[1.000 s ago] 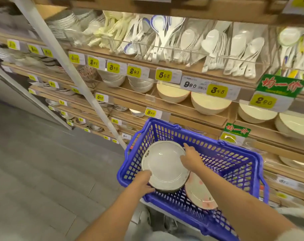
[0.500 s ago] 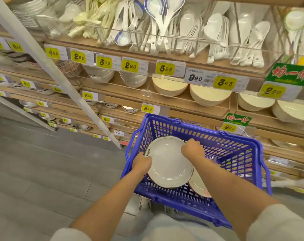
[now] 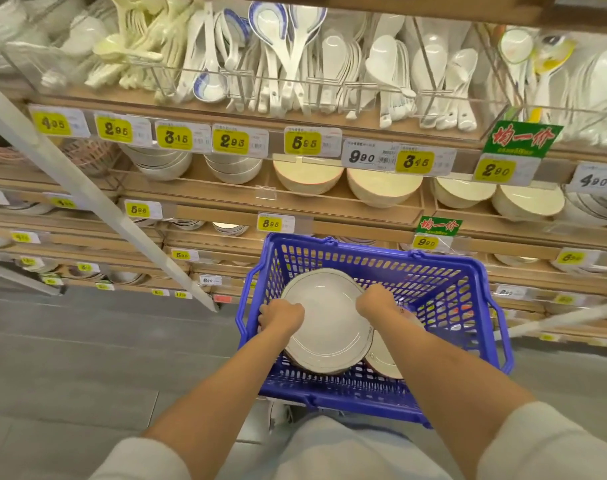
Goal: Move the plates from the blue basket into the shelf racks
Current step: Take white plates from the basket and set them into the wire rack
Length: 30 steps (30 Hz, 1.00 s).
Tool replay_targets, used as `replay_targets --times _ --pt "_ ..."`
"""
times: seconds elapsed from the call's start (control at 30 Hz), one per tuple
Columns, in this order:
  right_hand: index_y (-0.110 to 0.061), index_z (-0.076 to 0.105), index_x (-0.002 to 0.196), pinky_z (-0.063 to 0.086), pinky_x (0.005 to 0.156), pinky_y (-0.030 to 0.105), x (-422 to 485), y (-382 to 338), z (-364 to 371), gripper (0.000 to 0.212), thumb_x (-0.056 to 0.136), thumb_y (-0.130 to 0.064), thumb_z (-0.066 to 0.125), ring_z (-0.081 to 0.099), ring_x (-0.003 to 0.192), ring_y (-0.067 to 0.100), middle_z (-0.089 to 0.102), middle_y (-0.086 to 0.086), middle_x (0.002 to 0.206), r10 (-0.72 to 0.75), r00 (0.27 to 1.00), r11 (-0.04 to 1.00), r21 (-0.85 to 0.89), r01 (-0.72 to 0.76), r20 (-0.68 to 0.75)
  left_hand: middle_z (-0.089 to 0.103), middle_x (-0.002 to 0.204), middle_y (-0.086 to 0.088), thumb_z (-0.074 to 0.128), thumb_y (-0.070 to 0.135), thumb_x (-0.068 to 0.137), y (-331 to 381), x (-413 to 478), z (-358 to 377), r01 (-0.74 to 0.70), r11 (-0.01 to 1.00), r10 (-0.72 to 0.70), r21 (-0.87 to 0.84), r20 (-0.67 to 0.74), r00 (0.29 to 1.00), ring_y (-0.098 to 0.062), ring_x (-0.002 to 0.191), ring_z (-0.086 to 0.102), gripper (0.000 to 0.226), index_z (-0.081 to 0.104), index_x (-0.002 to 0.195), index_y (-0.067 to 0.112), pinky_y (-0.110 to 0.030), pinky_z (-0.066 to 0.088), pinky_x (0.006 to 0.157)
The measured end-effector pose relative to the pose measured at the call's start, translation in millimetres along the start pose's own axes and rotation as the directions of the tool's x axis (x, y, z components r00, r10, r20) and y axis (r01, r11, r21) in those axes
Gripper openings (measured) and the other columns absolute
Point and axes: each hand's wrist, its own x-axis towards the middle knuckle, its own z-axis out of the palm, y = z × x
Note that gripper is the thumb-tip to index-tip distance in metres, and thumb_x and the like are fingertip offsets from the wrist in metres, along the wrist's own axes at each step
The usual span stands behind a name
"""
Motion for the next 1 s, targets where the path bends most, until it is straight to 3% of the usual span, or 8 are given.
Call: replay_targets --times 0.13,0.23,0.4,0.53,0.6,0.73,0.87,1.0 --pt "0.0 0.053 0.123 0.05 0.092 0.037 -3 4 -15 0.03 0.096 -0.013 0.052 0.057 0.112 0.033 0.059 0.017 0.123 0.043 0.998 0.987 0.156 -0.037 -0.039 0.054 0.13 -0.015 0.049 0.021 0.091 2 4 -17 -0.112 0.983 0.118 -0.146 0.038 0.992 -0.032 0.111 0.055 0.048 0.043 0.135 0.004 -0.04 0.05 0.091" --pt "0.0 0.056 0.121 0.051 0.095 0.043 -8 3 -25 0.032 0.095 -0.019 0.054 0.058 0.109 0.035 0.06 0.018 0.118 0.032 0.999 0.958 0.288 -0.019 -0.043 0.056 0.119 -0.01 0.049 0.024 0.09 8 1 -28 -0.217 0.965 0.223 -0.147 0.028 0.974 -0.025 0.098 0.054 0.043 0.046 0.131 0.01 -0.035 0.048 0.074" --pt "-0.002 0.06 0.121 0.048 0.091 0.038 -26 13 -44 0.034 0.097 -0.024 0.048 0.058 0.108 0.036 0.061 0.019 0.117 -0.006 0.993 0.906 0.42 0.058 -0.122 0.061 0.097 -0.006 0.051 0.029 0.09 24 -10 -37 -0.293 0.933 0.319 -0.208 0.103 0.942 -0.02 0.082 0.061 0.038 0.053 0.124 0.013 -0.027 0.047 0.055" --pt "-0.01 0.064 0.113 0.055 0.087 0.044 -44 44 -65 0.025 0.095 -0.022 0.052 0.065 0.095 0.032 0.067 0.015 0.103 -0.062 0.989 0.835 0.536 0.126 -0.136 0.065 0.102 -0.013 0.052 0.03 0.088 46 -33 -35 -0.286 0.919 0.339 -0.273 0.173 0.925 -0.026 0.088 0.065 0.036 0.053 0.118 0.009 -0.032 0.054 0.064" --pt "-0.013 0.066 0.109 0.056 0.081 0.044 -52 66 -76 0.023 0.093 -0.023 0.054 0.066 0.09 0.03 0.068 0.013 0.098 -0.062 0.98 0.791 0.59 0.163 -0.187 0.063 0.099 -0.013 0.049 0.03 0.091 59 -52 -27 -0.314 0.904 0.376 -0.289 0.192 0.906 -0.024 0.081 0.063 0.033 0.055 0.113 0.007 -0.028 0.05 0.06" --pt "-0.013 0.064 0.109 0.052 0.061 0.029 -66 116 -100 0.021 0.09 -0.018 0.055 0.064 0.083 0.023 0.066 0.01 0.1 -0.018 0.973 0.671 0.719 0.184 -0.232 0.061 0.091 -0.007 0.048 0.031 0.095 86 -94 2 -0.389 0.868 0.453 -0.308 0.17 0.875 -0.018 0.074 0.058 0.028 0.054 0.111 0.009 -0.026 0.044 0.054" --pt "-0.014 0.065 0.105 0.054 0.08 0.043 -78 182 -127 0.019 0.089 -0.013 0.054 0.065 0.09 0.031 0.067 0.014 0.1 0.006 0.959 0.622 0.752 0.22 -0.285 0.063 0.096 -0.008 0.051 0.034 0.095 107 -143 46 -0.413 0.857 0.483 -0.309 0.199 0.852 -0.02 0.081 0.061 0.031 0.056 0.112 0.009 -0.029 0.046 0.058" --pt "-0.02 0.063 0.107 0.053 0.07 0.033 -98 264 -157 0.022 0.091 -0.015 0.049 0.064 0.089 0.021 0.067 0.006 0.102 -0.002 0.945 0.624 0.738 0.257 -0.328 0.066 0.101 -0.012 0.052 0.033 0.093 122 -197 107 -0.441 0.845 0.518 -0.303 0.254 0.817 -0.025 0.09 0.064 0.033 0.058 0.112 0.006 -0.033 0.05 0.069"
